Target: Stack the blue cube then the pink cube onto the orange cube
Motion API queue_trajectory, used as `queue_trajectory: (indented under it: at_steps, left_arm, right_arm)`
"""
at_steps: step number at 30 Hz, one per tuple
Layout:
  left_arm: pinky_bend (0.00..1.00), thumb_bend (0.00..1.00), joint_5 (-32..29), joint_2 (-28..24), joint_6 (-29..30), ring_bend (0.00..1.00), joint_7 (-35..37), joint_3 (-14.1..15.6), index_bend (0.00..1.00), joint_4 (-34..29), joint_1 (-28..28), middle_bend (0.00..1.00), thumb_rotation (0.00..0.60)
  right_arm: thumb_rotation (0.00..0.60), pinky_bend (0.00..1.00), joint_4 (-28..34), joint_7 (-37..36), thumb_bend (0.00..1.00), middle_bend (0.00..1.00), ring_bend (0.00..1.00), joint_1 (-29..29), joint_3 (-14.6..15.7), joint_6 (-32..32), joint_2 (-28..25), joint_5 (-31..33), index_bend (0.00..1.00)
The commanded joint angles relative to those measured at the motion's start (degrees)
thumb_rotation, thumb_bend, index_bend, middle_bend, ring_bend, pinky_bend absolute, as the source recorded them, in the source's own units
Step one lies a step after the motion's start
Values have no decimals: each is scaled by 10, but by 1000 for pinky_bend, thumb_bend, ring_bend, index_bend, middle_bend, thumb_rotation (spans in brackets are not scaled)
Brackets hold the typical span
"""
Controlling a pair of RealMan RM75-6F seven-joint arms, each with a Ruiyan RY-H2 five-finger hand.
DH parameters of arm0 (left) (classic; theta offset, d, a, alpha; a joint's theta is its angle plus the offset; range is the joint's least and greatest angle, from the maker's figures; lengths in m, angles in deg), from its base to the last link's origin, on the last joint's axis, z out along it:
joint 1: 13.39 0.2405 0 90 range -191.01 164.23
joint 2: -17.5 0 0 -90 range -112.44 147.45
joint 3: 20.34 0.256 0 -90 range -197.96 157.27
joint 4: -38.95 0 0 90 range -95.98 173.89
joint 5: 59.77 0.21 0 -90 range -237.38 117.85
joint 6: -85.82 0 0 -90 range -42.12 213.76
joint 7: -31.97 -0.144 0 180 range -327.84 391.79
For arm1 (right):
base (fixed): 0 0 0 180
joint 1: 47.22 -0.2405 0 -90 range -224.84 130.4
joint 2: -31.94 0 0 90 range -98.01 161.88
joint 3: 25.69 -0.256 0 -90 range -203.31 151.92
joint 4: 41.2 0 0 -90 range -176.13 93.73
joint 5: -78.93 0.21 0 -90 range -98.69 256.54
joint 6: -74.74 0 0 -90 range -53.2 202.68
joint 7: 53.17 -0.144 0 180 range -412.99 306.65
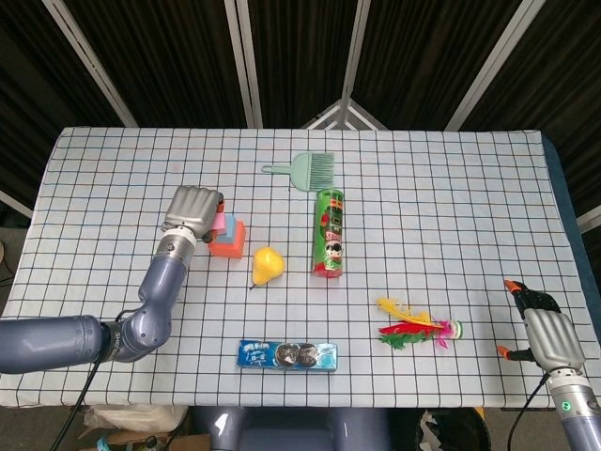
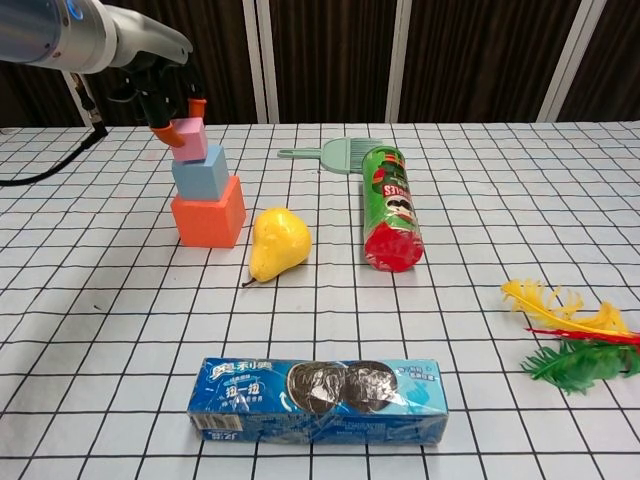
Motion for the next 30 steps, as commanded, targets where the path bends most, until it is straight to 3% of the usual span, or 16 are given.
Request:
queue_trajectory:
  at_steps: [1, 26, 30]
  left_arm:
    - [789, 377, -2, 3, -1, 654, 0, 2, 459, 3, -3, 747, 600]
    - [788, 376, -19, 13, -7, 649, 1, 12, 451, 31, -19, 744, 600]
    - [787, 331, -18, 15, -7, 645, 3, 11, 411, 31, -20, 741, 600]
  right_arm:
    - [600, 102, 0, -1, 173, 95, 126, 0, 0, -1, 0, 0, 42]
    - [600, 102, -1, 4, 173, 95, 126, -2, 0, -4, 2, 5, 42]
    - [600, 102, 1, 4, 174, 95, 126, -2, 0, -5, 1, 6, 42]
